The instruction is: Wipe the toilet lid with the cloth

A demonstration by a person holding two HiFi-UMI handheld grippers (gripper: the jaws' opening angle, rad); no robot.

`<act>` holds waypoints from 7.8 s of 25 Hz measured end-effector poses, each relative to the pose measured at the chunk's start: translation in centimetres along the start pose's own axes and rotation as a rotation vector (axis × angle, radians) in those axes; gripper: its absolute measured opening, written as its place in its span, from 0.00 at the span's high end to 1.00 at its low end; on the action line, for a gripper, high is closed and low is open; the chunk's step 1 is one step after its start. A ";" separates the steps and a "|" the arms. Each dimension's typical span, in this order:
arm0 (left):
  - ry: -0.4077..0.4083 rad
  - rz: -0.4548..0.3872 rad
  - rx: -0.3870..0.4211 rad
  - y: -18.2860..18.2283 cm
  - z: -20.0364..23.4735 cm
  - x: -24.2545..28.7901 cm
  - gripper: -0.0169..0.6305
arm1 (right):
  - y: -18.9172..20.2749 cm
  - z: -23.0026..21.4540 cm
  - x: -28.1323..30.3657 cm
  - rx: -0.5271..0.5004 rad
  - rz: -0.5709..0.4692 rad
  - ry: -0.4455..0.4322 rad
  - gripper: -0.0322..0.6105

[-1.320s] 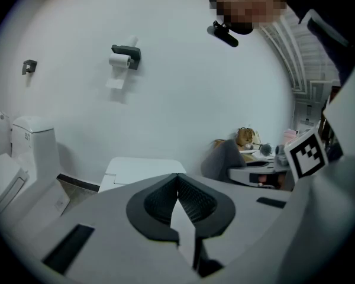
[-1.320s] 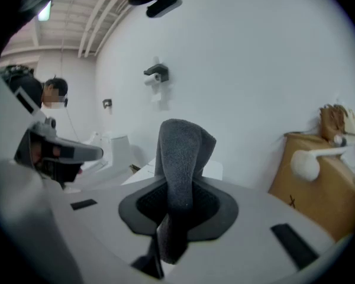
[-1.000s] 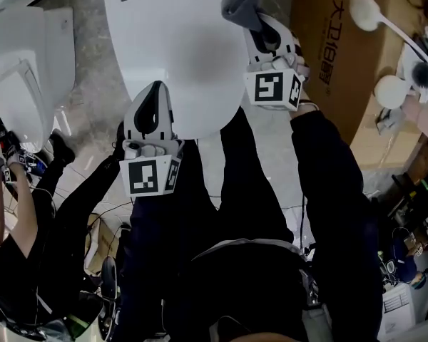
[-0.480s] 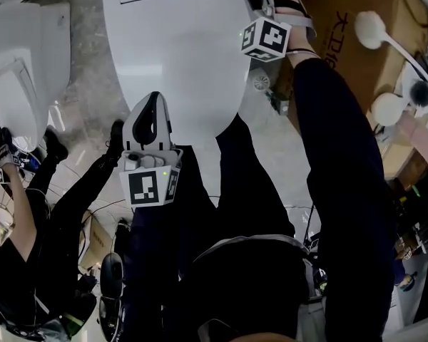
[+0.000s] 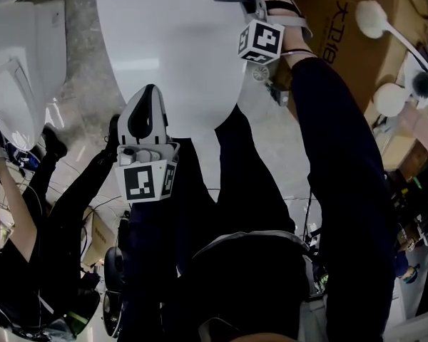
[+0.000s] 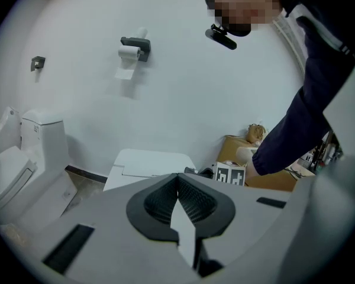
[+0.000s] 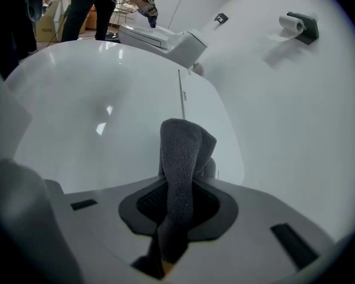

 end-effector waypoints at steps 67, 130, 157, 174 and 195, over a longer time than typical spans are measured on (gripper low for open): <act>-0.038 -0.016 -0.064 0.6 3.6 -2.2 0.95 | -6.1 0.8 -0.2 -0.147 0.063 -0.019 0.84; -0.108 -0.026 -0.110 2.3 6.1 -5.2 0.95 | -12.3 -1.4 1.0 -0.174 0.077 0.028 0.84; -0.046 -0.053 -0.077 5.7 5.8 -10.3 0.95 | -11.1 18.1 -11.4 -0.207 0.089 -0.135 0.84; -0.007 -0.054 -0.051 7.2 4.7 -11.5 0.95 | -10.3 33.9 -21.6 -0.238 0.062 -0.356 0.84; -0.055 -0.031 -0.113 6.0 6.6 -9.6 0.95 | -14.6 4.0 -7.4 -0.059 0.044 -0.012 0.84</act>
Point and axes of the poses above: the fingertips, and each gripper's own axes: x forward along the fingers, z to its left, y out of its underside, the point moved 3 cm from there along -x, backward along the fingers, and after that the axes turned 13 degrees about z, right-handed, at the moved point
